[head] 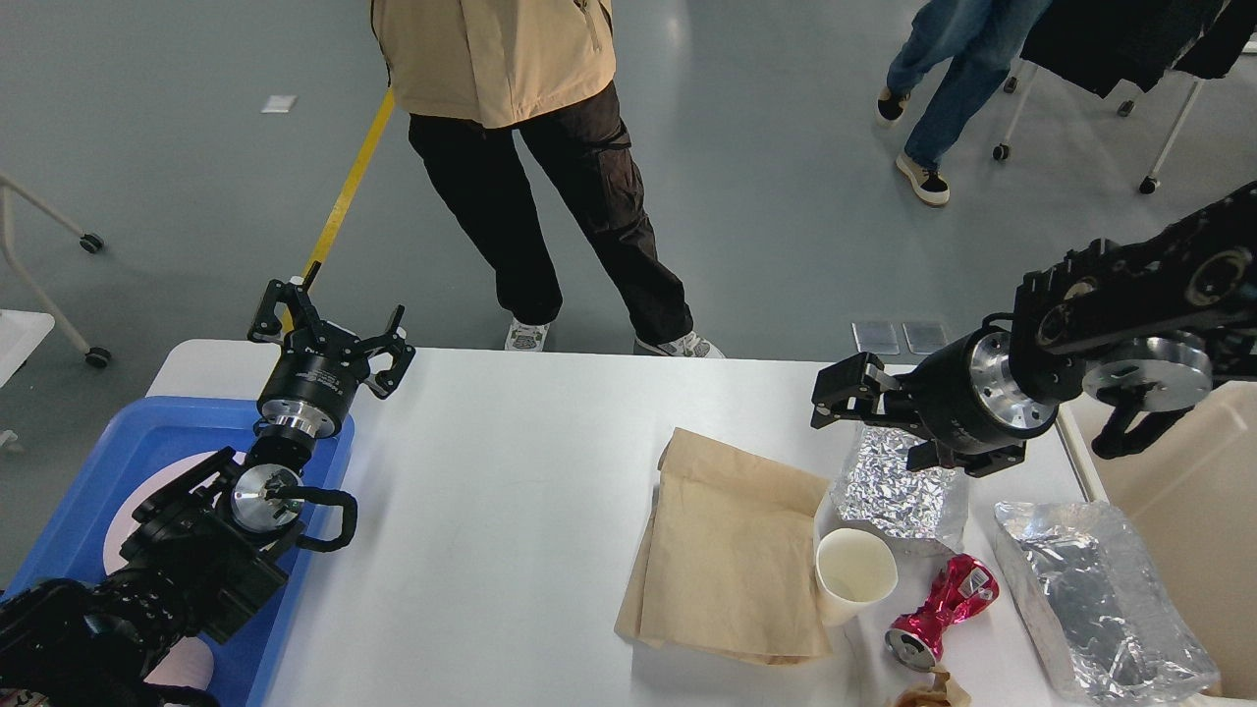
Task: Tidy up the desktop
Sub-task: 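Lower the right gripper onto the brown paper bag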
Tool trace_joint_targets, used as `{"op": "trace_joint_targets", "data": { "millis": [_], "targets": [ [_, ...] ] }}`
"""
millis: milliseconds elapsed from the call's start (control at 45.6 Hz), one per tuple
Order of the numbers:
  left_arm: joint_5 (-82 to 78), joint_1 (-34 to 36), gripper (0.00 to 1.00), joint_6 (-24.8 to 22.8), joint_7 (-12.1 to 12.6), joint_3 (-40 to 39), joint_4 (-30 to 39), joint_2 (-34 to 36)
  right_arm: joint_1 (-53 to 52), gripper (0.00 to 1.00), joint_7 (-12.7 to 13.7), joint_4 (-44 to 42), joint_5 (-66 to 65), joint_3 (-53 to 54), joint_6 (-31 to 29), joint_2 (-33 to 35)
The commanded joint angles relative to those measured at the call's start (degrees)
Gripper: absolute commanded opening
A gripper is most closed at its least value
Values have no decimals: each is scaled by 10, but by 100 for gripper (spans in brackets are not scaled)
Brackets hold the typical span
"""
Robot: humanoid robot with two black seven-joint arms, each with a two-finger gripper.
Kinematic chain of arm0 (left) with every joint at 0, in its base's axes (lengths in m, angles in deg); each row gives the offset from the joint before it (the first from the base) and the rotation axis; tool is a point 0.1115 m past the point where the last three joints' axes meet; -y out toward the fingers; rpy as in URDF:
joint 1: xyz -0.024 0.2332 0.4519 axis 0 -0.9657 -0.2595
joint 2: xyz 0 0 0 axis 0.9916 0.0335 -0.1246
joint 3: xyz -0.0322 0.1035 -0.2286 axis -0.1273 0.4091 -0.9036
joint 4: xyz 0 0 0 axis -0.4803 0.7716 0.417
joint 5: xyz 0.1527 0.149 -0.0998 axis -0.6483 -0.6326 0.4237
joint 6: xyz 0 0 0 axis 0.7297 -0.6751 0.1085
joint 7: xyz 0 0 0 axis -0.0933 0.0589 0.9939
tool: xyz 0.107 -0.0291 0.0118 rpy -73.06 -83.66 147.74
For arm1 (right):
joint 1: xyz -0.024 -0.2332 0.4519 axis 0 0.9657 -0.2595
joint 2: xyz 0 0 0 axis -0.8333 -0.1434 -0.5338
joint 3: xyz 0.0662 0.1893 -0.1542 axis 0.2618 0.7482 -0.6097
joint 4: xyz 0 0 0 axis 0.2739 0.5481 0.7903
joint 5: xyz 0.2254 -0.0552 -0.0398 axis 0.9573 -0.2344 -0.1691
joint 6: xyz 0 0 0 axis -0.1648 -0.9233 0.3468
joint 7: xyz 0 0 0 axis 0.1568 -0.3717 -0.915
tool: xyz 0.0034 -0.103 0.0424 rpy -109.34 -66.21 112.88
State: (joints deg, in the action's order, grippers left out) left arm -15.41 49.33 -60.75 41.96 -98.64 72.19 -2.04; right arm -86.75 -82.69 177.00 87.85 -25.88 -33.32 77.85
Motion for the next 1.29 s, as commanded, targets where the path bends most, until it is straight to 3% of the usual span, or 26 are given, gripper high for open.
{"op": "trace_joint_targets", "data": {
  "millis": [0, 307, 723, 1271],
  "targets": [
    [0, 0, 99, 0, 0, 0, 1, 0, 26, 100, 0, -2, 19, -1, 43, -28],
    [0, 0, 99, 0, 0, 0, 0, 0, 89, 100, -4, -5, 28, -1, 143, -167],
    [0, 0, 99, 0, 0, 0, 0, 0, 90, 100, -7, -42, 67, -5, 185, -267],
    [0, -1, 99, -5, 0, -1, 1, 2, 267, 100, -7, -235, 63, -102, 175, -273]
  ]
}}
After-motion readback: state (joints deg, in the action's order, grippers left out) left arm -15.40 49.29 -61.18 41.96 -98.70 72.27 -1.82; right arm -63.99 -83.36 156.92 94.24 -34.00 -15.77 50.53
